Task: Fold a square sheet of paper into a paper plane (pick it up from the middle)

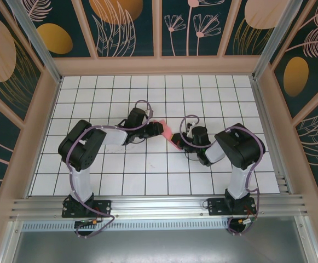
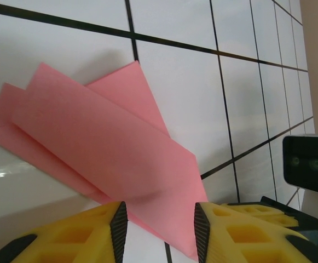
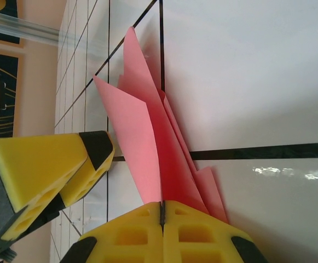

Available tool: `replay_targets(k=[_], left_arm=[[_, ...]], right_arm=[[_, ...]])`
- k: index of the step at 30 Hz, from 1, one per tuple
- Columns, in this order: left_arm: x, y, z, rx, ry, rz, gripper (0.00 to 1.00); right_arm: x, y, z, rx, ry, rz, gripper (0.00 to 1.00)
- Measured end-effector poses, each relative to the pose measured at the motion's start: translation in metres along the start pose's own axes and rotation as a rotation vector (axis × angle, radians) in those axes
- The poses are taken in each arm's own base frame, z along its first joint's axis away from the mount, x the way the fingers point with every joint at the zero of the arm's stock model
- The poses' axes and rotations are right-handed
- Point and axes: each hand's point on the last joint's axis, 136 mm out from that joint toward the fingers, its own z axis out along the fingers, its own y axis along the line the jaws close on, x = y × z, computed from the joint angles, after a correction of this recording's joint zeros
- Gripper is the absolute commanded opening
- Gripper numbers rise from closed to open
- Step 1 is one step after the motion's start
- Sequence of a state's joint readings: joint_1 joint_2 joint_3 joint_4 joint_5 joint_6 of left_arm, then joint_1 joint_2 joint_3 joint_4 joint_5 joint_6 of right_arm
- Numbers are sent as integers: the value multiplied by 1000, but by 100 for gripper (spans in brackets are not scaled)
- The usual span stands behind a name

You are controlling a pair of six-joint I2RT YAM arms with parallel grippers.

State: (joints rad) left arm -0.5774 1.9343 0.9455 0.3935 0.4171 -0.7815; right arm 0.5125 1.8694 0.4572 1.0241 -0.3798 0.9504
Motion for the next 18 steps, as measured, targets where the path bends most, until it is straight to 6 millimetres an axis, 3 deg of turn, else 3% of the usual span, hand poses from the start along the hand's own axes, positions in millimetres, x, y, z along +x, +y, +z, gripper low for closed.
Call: replay_targets(k=[8, 18], left_arm=[[4, -9, 2, 29, 14, 18, 33], [-9, -14, 12, 34, -3, 31, 30]], right_arm=[[-3, -1, 3, -5, 5, 29, 0], [-4, 0, 4, -8, 9, 32, 0]])
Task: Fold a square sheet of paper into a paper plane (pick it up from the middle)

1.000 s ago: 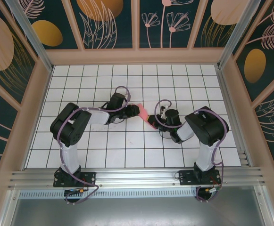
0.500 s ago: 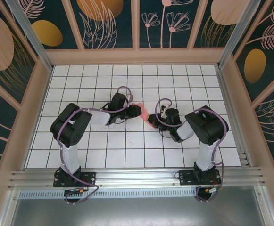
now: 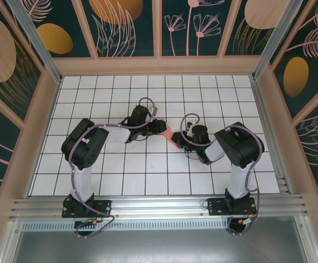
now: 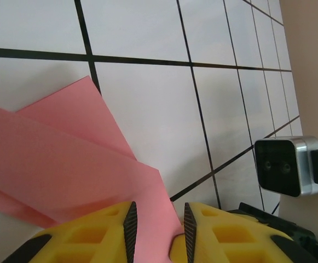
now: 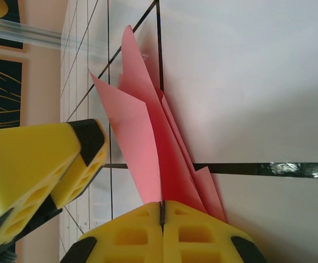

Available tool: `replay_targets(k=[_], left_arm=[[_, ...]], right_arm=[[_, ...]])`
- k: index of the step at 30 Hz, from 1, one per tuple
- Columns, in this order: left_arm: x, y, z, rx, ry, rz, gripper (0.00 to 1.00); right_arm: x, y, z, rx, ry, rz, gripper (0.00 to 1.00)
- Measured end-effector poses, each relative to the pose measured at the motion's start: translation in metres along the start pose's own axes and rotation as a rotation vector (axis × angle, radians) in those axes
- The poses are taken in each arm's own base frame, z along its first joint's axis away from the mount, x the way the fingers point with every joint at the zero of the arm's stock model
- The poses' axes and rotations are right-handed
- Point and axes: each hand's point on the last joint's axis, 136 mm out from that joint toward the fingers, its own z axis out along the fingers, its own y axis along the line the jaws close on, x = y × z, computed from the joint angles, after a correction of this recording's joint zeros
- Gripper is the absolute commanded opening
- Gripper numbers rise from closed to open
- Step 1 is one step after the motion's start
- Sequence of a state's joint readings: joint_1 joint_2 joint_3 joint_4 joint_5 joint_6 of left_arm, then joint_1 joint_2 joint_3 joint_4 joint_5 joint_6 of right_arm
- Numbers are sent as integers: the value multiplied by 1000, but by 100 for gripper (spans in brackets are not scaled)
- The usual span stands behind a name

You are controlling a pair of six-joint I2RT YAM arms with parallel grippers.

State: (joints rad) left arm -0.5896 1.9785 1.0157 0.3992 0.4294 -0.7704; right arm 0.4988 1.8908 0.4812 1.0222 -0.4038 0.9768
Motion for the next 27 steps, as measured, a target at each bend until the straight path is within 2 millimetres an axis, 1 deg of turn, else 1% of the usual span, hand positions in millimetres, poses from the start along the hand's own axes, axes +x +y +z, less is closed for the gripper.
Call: replay_targets(k=[5, 18, 22, 25, 27], left_arm=[[3, 10, 4, -31, 9, -12, 30], [1, 25, 10, -113, 6, -33, 28], [-1, 26, 11, -132, 13, -41, 28], [-1, 27, 13, -154, 19, -49, 28], [-1, 28, 13, -168, 27, -53, 28]], right_arm=[[0, 0, 1, -2, 4, 1, 0], [-1, 1, 3, 2, 12, 2, 0], [-1, 1, 4, 6, 23, -1, 0], [-1, 2, 5, 14, 41, -21, 6], [-1, 2, 6, 24, 55, -41, 13]])
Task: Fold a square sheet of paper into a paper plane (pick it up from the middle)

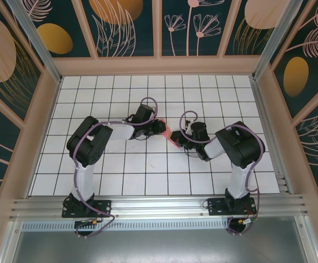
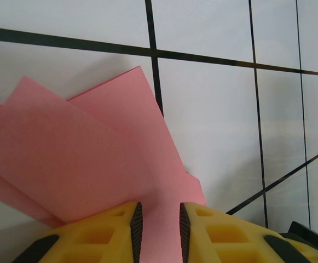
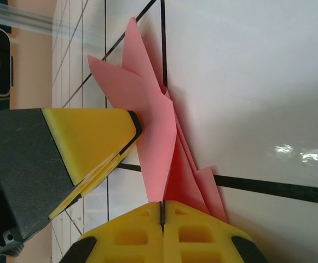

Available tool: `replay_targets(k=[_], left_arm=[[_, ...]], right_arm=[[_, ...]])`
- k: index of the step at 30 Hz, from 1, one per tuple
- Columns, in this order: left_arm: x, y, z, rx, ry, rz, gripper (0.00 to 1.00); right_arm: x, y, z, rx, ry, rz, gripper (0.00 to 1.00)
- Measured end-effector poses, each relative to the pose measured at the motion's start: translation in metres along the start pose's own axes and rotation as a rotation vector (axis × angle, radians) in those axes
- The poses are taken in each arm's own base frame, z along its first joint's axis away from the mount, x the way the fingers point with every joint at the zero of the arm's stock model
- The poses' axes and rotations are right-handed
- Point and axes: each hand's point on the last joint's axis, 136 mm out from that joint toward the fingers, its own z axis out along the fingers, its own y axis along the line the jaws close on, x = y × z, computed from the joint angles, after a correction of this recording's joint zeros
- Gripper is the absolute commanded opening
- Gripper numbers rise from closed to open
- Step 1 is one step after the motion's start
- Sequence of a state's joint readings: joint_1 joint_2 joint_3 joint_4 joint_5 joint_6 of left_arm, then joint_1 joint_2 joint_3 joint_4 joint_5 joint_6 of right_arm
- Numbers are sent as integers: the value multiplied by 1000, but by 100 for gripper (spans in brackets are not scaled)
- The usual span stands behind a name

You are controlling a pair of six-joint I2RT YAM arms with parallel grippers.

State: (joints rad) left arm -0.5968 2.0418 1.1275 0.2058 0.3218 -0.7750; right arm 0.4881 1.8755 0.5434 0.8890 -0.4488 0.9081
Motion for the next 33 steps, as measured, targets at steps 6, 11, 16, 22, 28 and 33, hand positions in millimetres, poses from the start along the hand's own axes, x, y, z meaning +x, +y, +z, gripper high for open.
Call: replay_targets(k=[6, 11, 16, 22, 28, 33], left_arm=[[-1, 1, 2, -26, 15, -8, 28], [-1, 1, 3, -36, 25, -13, 28], [-1, 2, 3, -45, 30, -16, 28], [-1, 2, 3, -50, 35, -18, 28], [-1, 2, 4, -52, 36, -18, 28], [-2, 1, 4, -55, 36, -18, 28]], right_arm=[[0, 7, 1, 12, 66, -105, 24], [2, 6, -4, 50, 115, -209, 27], [6, 1, -11, 89, 151, -309, 27], [9, -3, -15, 113, 187, -428, 28], [8, -5, -15, 125, 201, -499, 26], [4, -9, -15, 153, 190, -525, 13]])
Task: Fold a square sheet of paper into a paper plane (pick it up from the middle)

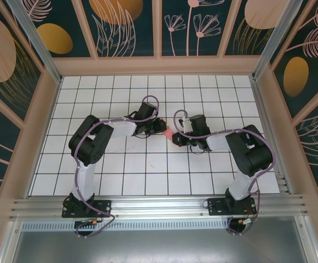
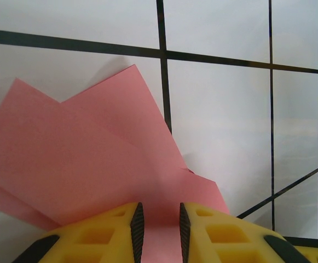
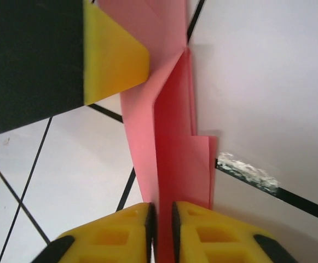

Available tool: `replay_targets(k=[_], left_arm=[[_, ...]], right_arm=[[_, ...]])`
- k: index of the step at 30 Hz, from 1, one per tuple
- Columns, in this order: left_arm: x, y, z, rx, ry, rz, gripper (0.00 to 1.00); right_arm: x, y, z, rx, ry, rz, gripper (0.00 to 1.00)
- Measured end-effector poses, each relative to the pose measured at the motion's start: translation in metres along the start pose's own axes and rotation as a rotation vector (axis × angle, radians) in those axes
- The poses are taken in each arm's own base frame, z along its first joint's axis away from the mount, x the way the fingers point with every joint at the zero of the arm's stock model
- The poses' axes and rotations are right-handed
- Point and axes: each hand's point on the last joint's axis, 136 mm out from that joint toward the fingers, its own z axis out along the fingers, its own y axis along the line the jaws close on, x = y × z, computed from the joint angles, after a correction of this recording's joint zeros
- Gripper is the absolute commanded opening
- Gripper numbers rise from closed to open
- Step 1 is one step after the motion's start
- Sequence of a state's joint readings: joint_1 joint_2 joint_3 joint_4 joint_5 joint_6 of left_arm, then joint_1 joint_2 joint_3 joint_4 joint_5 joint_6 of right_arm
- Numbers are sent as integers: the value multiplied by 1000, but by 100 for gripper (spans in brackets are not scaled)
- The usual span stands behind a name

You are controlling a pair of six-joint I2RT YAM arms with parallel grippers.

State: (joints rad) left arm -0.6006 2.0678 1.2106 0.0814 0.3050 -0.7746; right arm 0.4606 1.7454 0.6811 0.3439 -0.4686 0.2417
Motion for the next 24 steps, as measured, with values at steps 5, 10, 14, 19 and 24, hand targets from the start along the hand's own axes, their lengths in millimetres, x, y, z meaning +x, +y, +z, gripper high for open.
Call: replay_targets(k=[5, 10, 14, 19, 24], left_arm=[[-1, -1, 0, -3, 0, 4, 29], [-2, -4, 0, -1, -2, 29, 34], [-8, -6, -6, -9, -27, 55, 39], [-10, -16, -29, 42, -75, 79, 40], [-1, -24, -41, 112, -92, 94, 39]], right_arm=[[0, -2, 1, -14, 9, 14, 0], [-1, 1, 0, -60, 13, 58, 0], [-3, 7, -1, -99, 12, 110, 0], [1, 12, 2, -147, 27, 201, 0], [6, 10, 6, -167, 36, 279, 0]])
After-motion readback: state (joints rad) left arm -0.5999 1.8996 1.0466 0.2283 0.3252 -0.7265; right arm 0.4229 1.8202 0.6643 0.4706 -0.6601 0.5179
